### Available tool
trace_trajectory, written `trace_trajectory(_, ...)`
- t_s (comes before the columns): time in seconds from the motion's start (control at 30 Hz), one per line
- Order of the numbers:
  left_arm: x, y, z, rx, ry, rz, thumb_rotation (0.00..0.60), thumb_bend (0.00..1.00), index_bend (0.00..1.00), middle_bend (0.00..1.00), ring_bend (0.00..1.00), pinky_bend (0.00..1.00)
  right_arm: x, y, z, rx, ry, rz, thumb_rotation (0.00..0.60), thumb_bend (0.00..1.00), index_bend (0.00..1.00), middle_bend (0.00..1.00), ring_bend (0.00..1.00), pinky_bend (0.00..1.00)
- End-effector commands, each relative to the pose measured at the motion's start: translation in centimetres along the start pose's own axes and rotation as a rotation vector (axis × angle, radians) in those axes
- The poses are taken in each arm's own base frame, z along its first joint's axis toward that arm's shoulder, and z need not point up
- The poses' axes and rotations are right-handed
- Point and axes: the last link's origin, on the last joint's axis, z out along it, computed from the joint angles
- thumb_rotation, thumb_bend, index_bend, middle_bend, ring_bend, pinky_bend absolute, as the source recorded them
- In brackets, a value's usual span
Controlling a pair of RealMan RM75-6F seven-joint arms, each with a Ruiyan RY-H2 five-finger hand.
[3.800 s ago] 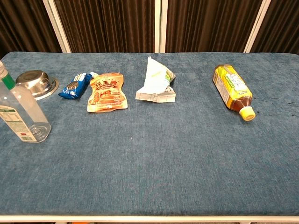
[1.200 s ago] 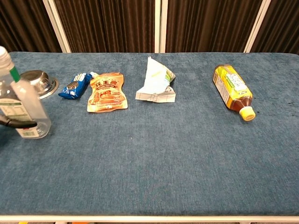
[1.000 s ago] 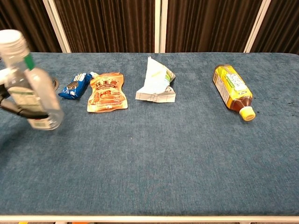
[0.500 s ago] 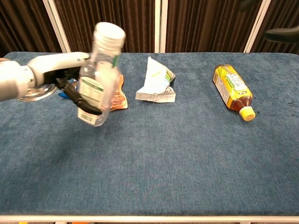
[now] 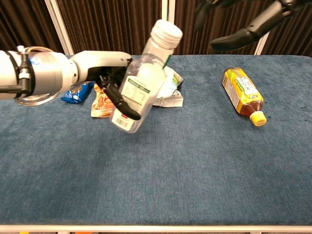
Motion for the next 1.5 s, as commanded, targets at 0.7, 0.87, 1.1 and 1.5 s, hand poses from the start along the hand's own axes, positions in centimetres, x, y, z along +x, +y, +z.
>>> trace_trajectory(0.7, -1.2, 1.7, 0.5, -0.015, -0.018, 0.013, 0.600, 0.04, 0.59, 0.61, 0.52, 0.54, -0.7, -1.7, 0.2, 0.036, -0.016, -0.003, 0.415, 0.19, 0.30, 0.09, 0.00, 0.00)
trace_trajectory(0.87, -1.5, 1.8, 0.6, -0.020, -0.024, 0.018, 0.600, 0.04, 0.59, 0.61, 0.52, 0.54, -0.7, -1.7, 0.0, 0.041, -0.020, -0.002, 0.416, 0.19, 0.30, 0.09, 0.00, 0.00)
trace_trajectory(1.1, -1.5, 1.9, 0.8, -0.017, -0.029, 0.022, 0.600, 0.04, 0.59, 0.61, 0.52, 0.54, -0.9, -2.3, 0.0, 0.064, -0.039, -0.005, 0.416, 0.19, 0.30, 0.09, 0.00, 0.00)
trace_trajectory(1.5, -1.8, 1.7, 0.9, -0.014, -0.042, 0.024, 0.600, 0.04, 0.59, 0.61, 0.52, 0.54, -1.1, -2.5, 0.0, 0.083, -0.025, -0.016, 0.416, 0.19, 0.30, 0.09, 0.00, 0.00)
